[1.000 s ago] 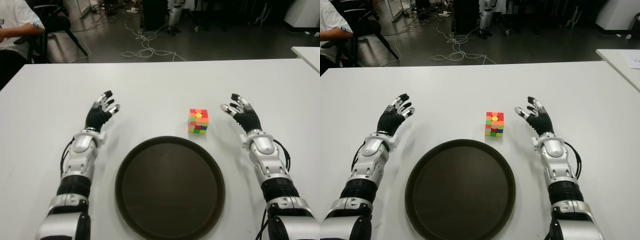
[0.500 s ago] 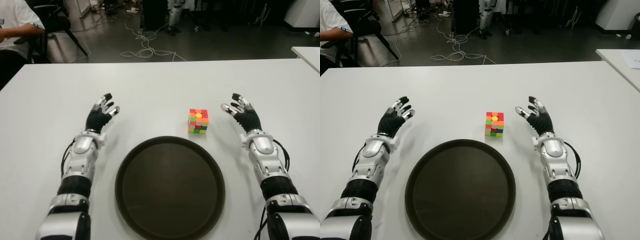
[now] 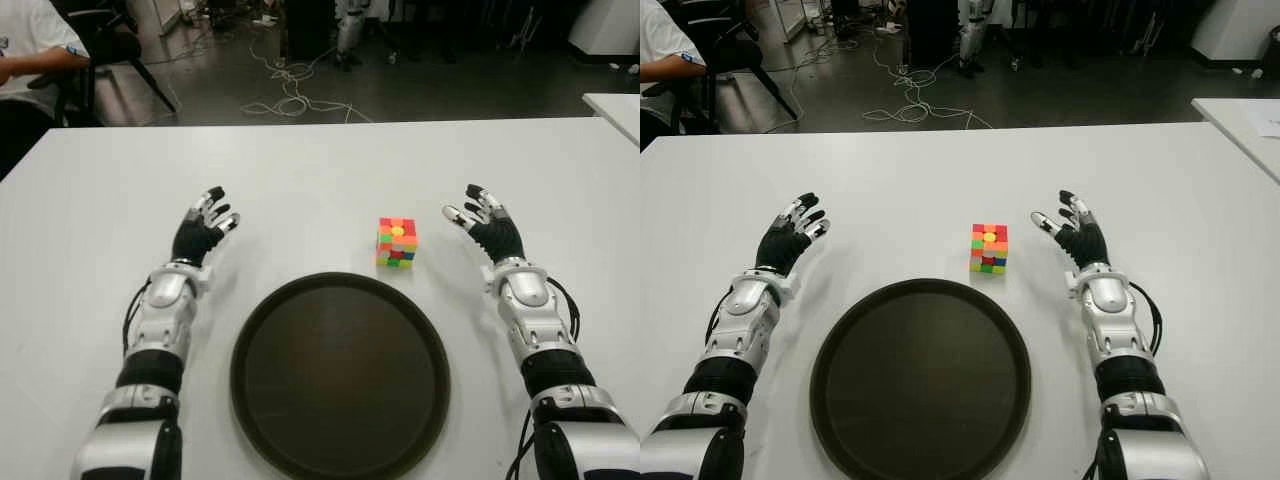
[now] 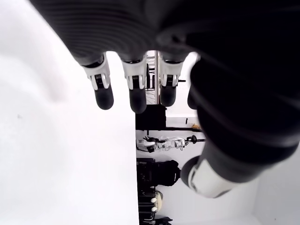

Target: Pick up the Rubik's Cube and put it in the plate

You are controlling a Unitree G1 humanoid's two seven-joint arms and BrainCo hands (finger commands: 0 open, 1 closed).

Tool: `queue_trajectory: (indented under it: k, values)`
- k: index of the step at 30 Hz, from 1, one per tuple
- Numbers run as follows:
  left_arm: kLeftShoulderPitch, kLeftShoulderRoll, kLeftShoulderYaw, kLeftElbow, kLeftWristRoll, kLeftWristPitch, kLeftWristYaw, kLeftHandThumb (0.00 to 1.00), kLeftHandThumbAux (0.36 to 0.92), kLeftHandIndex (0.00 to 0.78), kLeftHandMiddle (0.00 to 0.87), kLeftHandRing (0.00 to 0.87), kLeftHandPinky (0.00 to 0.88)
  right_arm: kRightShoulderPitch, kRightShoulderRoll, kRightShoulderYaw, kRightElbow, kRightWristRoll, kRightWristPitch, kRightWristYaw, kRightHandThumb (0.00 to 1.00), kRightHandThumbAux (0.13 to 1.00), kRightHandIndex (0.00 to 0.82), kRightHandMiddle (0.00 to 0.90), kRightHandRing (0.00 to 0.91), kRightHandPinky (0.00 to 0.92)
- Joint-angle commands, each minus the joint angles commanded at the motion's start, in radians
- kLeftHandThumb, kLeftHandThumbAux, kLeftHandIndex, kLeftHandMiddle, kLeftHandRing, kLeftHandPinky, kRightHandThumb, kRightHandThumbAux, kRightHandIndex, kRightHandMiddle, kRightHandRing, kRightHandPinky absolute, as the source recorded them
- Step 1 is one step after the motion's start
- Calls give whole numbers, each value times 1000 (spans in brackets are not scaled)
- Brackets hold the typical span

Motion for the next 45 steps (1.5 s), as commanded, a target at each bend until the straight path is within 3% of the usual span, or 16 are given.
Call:
queue_trajectory:
  k: [18, 36, 45]
  values:
    - [0, -3, 0, 4, 2, -8, 9, 91, 815, 26, 65, 57, 71, -5, 3, 8, 32, -11, -31, -19, 172, 648, 37, 101, 92, 75]
    - [-11, 0, 8, 31, -5, -9, 19, 115, 798, 31, 76, 69, 77, -14, 8, 5, 57, -8, -60, -32, 213, 635, 49, 128, 126, 120]
    - [-14, -1, 10, 39, -4, -22, 12, 125, 801, 33, 80, 71, 75, -21, 8, 4, 70, -7, -60, -32, 181, 645, 50, 108, 105, 95]
